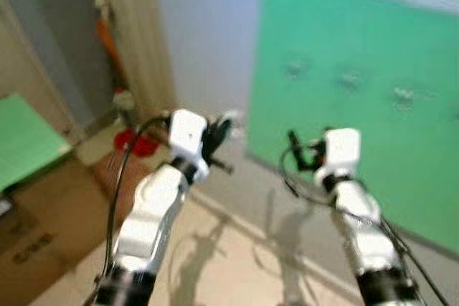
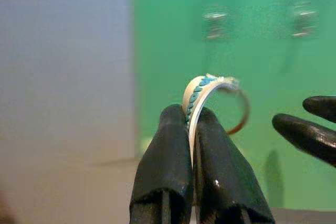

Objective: Hang keys on a hook

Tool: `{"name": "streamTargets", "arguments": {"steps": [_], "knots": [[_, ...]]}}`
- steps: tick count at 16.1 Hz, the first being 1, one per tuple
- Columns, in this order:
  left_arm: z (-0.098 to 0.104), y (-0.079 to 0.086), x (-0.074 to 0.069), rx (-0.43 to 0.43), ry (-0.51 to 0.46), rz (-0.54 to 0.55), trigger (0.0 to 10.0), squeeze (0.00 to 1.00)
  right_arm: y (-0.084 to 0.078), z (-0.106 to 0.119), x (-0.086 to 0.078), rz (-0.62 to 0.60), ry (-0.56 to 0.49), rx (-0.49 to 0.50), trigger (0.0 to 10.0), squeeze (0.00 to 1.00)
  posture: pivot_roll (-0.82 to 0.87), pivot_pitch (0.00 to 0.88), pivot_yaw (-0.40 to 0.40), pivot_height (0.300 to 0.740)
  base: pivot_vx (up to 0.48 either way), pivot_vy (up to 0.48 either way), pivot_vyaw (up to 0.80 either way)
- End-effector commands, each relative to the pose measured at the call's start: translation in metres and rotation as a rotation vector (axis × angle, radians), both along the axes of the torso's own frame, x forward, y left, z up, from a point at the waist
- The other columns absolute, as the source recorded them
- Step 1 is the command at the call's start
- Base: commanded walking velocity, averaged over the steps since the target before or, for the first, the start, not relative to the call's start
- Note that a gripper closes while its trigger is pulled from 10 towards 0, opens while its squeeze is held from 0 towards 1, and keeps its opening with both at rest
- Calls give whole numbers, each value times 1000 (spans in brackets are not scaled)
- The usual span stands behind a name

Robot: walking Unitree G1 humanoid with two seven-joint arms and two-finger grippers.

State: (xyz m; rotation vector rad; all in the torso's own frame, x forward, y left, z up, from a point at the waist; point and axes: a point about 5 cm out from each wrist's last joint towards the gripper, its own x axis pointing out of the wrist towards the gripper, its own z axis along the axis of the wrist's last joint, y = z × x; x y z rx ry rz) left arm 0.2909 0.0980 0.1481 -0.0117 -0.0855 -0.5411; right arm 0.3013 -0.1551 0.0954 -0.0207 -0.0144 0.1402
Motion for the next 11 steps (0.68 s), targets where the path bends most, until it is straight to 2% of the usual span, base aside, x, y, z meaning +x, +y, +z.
{"name": "streamTargets", "arguments": {"steps": [1,7,10,11], "knots": [[1,7,1,10,-4,15,0,0,10,2,1,20,-8,17,10000,0,-30,0,63,666,0,0,-413],[5,7,10,37,-9,5,0,0,15,3,2,43,-10,11,10000,0,-40,0,74,649,0,0,-479],[6,7,13,29,-4,12,0,0,17,4,2,64,-6,-13,10000,0,-37,0,74,649,0,0,0],[7,7,12,29,-6,13,0,0,17,4,3,56,1,-6,10000,0,-38,0,70,649,0,0,-650]]}}
